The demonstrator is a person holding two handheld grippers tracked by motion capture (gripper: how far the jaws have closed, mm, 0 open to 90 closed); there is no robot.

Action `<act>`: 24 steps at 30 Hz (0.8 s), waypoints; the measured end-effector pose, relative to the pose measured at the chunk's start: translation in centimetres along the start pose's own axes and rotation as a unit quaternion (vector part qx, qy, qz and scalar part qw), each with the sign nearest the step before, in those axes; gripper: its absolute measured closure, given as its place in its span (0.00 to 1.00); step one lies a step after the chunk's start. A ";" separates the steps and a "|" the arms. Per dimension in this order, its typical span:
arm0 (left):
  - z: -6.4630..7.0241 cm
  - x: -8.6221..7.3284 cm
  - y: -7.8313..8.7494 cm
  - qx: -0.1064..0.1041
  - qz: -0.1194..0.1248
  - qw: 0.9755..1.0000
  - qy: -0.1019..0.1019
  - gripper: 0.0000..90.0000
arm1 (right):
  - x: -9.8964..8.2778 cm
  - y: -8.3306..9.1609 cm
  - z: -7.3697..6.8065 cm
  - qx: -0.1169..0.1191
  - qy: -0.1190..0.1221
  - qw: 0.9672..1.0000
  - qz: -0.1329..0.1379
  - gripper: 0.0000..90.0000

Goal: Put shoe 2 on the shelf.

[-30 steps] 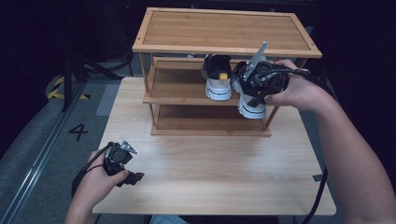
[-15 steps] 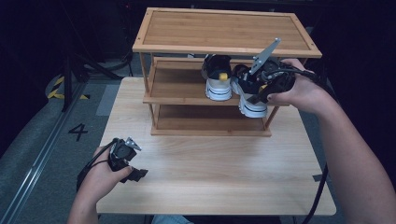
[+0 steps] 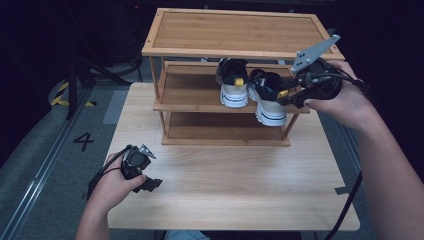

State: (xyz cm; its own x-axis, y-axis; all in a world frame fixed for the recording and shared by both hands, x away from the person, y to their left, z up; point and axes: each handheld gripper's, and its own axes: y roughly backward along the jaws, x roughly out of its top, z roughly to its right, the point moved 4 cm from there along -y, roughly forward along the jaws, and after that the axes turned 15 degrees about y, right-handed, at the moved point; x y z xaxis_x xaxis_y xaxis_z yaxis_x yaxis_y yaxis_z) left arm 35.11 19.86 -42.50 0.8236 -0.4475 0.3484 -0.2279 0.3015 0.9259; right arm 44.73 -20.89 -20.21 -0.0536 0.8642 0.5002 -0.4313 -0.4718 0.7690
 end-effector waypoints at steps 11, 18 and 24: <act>0.3 0.6 -0.3 -0.003 -0.003 1.000 -0.007 0.26 | -2.6 2.3 -1.5 0.005 -0.049 0.997 0.063 0.76; -0.1 0.3 -0.3 -0.001 -0.001 1.000 0.003 0.26 | -4.5 0.8 -2.3 0.004 -0.094 0.989 0.114 0.94; -0.2 -0.1 -0.1 0.001 -0.002 1.000 0.004 0.26 | -5.7 -1.5 -2.2 0.007 -0.118 0.986 0.117 1.00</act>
State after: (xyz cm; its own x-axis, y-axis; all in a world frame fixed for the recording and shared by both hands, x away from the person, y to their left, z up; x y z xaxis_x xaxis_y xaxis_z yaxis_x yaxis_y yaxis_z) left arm 35.12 20.03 -42.69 0.8290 -0.4413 0.3435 -0.2255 0.2983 0.9275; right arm 43.65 -24.71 -25.06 0.0608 0.6673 0.7423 -0.4199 -0.6576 0.6255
